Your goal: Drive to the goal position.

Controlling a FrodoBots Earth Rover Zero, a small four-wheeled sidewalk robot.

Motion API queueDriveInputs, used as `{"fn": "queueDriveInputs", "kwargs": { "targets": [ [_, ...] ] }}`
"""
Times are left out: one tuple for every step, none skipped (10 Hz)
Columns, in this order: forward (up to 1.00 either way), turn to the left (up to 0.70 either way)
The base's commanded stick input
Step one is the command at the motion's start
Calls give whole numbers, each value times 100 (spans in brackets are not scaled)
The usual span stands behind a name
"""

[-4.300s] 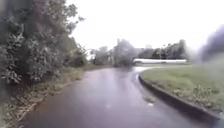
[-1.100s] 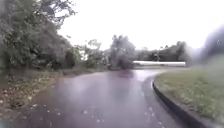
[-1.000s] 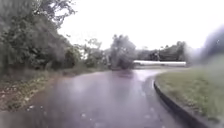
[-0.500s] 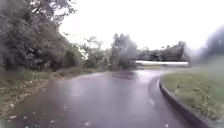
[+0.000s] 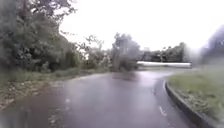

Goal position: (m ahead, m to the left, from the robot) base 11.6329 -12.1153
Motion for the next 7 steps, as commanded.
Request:
{"fn": "queueDriveInputs", "kwargs": {
  "targets": [
    [70, -13],
    [70, -14],
    [70, -14],
    [70, -14],
    [70, -14],
    [70, -14],
    [70, -14]
  ]
}}
